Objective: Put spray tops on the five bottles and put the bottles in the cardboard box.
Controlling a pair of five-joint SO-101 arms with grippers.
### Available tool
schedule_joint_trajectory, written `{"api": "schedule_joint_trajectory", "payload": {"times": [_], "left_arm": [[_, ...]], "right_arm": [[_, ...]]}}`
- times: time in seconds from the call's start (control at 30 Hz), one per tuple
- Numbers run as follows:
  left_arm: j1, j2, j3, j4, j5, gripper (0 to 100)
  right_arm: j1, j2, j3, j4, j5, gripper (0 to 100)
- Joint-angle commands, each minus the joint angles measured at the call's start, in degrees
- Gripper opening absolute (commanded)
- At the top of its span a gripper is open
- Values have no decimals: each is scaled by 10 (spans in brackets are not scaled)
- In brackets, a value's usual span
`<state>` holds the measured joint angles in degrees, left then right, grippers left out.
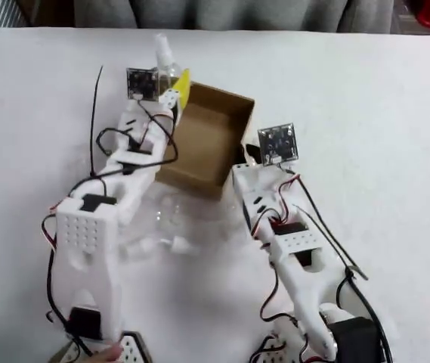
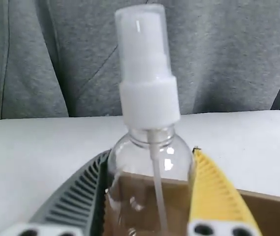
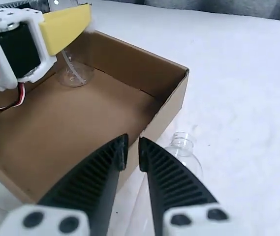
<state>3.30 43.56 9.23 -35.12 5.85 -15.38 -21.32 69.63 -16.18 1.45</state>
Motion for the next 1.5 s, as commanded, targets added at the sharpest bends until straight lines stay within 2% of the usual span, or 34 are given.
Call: {"api": "schedule_joint_trajectory", "payload": {"times": [0.0, 0.13, 0.33, 0.67, 0.87, 1.47], "left_arm": [[4, -8, 4, -10, -7, 21], [2, -9, 14, -11, -7, 40], [1, -10, 25, -9, -3, 202], [1, -33, 38, -9, -3, 212], [3, -78, 95, -8, -3, 350], [1, -102, 108, -8, -2, 345]], "right_arm": [[5, -2, -33, -15, -4, 15], [6, -2, -33, -15, -4, 15], [7, -2, -33, -15, -4, 15], [7, -2, -33, -15, -4, 15], [7, -2, -33, -15, -4, 15], [6, -2, -33, -15, -4, 15]]}}
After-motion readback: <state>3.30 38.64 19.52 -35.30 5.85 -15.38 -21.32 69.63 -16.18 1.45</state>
